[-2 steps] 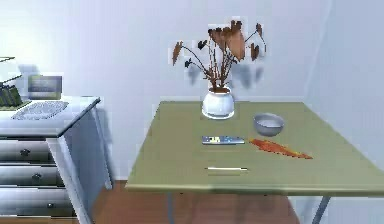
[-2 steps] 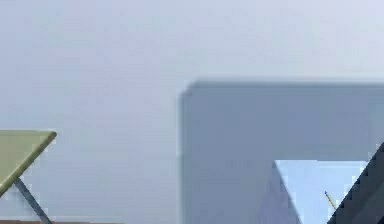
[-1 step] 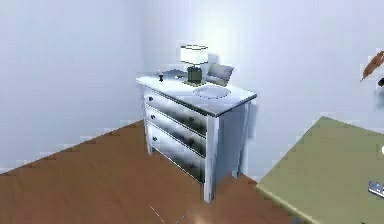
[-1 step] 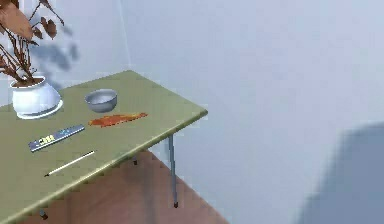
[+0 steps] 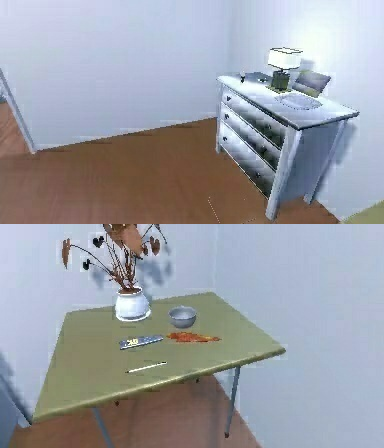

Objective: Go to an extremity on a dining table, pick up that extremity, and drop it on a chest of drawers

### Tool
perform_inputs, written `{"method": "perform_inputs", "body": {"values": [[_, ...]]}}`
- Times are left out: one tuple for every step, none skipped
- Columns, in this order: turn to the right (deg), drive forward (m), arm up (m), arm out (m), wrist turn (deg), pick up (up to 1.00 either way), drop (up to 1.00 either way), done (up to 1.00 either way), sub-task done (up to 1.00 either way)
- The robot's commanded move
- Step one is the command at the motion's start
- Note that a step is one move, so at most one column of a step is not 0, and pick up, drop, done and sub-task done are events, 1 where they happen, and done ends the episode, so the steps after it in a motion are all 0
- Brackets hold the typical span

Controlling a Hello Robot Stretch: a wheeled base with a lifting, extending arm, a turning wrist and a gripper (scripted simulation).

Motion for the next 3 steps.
{"method": "perform_inputs", "body": {"values": [[45.0,0.0,0.0,0.0,0.0,0.0,0.0,0.0,0.0],[45.0,0.0,0.0,0.0,0.0,0.0,0.0,0.0,0.0],[24.0,0.0,0.0,0.0,0.0,0.0,0.0,0.0,0.0]]}}
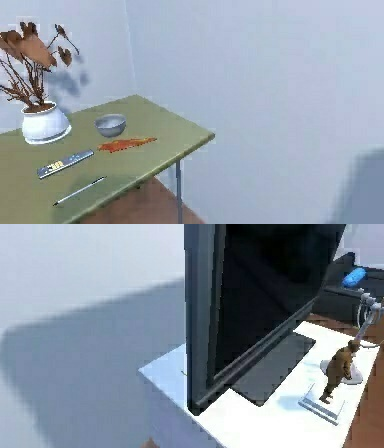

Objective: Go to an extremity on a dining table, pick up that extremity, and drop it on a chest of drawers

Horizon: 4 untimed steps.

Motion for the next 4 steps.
{"method": "perform_inputs", "body": {"values": [[0.0,0.25,0.0,0.0,0.0,0.0,0.0,0.0,0.0],[-45.0,0.0,0.0,0.0,0.0,0.0,0.0,0.0,0.0],[-45.0,0.0,0.0,0.0,0.0,0.0,0.0,0.0,0.0],[-33.0,0.0,0.0,0.0,0.0,0.0,0.0,0.0,0.0]]}}
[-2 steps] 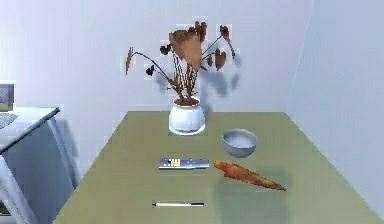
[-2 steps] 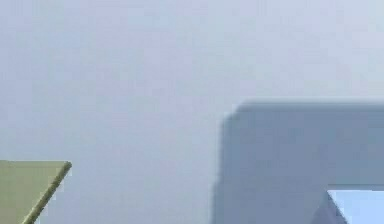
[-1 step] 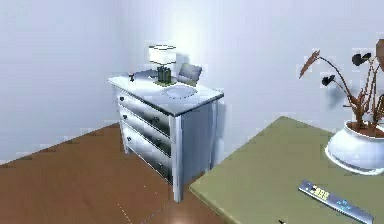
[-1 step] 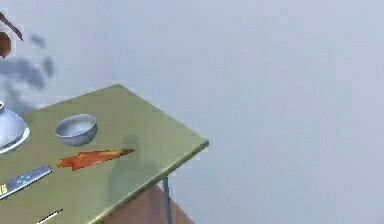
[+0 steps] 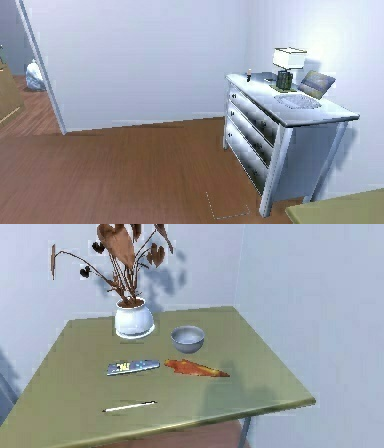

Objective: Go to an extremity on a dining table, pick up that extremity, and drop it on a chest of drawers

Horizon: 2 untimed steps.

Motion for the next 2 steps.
{"method": "perform_inputs", "body": {"values": [[0.0,0.0,0.5,0.0,0.0,0.0,0.0,0.0,0.0],[0.0,0.0,0.38,0.0,0.0,0.0,0.0,0.0,0.0]]}}
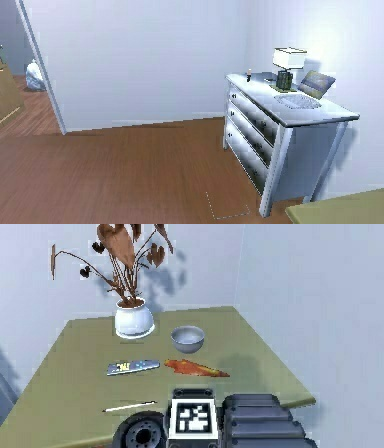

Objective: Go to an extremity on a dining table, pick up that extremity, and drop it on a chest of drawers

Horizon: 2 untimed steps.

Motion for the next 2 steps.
{"method": "perform_inputs", "body": {"values": [[0.0,0.0,0.0,0.3,0.0,0.0,0.0,0.0,0.0],[0.0,0.0,0.0,0.0,45.0,0.0,0.0,0.0,0.0]]}}
